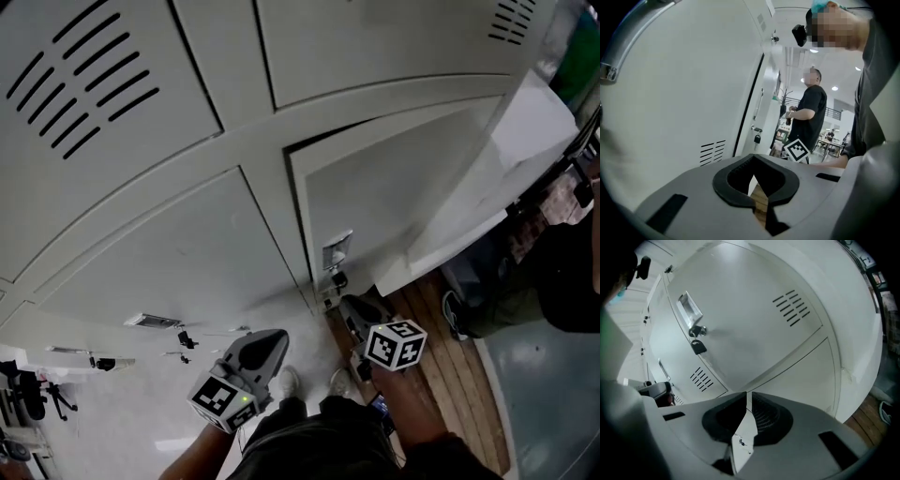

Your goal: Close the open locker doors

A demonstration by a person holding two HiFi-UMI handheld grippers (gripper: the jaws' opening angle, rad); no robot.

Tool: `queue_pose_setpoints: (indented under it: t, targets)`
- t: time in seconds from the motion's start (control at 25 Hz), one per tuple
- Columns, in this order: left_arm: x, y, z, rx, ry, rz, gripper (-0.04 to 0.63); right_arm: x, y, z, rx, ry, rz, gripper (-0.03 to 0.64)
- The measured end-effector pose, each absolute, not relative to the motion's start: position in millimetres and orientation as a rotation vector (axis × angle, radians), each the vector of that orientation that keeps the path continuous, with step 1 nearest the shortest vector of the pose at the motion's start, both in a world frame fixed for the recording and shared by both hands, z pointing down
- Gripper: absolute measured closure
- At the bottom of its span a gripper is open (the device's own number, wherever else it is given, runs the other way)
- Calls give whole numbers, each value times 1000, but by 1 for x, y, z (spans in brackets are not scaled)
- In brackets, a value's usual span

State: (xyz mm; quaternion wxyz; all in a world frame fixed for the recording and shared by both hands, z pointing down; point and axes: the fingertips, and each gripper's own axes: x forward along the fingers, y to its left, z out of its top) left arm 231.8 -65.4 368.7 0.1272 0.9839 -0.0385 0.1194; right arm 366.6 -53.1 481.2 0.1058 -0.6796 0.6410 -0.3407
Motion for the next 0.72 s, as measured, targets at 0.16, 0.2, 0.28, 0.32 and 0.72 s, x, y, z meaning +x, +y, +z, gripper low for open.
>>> queue_pose_setpoints:
  t: [0.16,0.2,0.28,0.32,0.72]
  targets:
    - [246,-48,361,2882,-99,312,592,367,-25,453,-2014,1974,-921,578]
    - [250,-45,359,2881,-104,297,592,367,-19,445,-2012,1998,-896,578]
    - [256,-39,354,2879,-114,276,593,367,-9,431,-2009,2049,-848,578]
    - [258,-36,352,2881,-120,270,592,366,-4,425,-2009,2071,-827,578]
    - [241,-21,317,2957,-103,176,592,348,25,375,-1983,2113,-675,578]
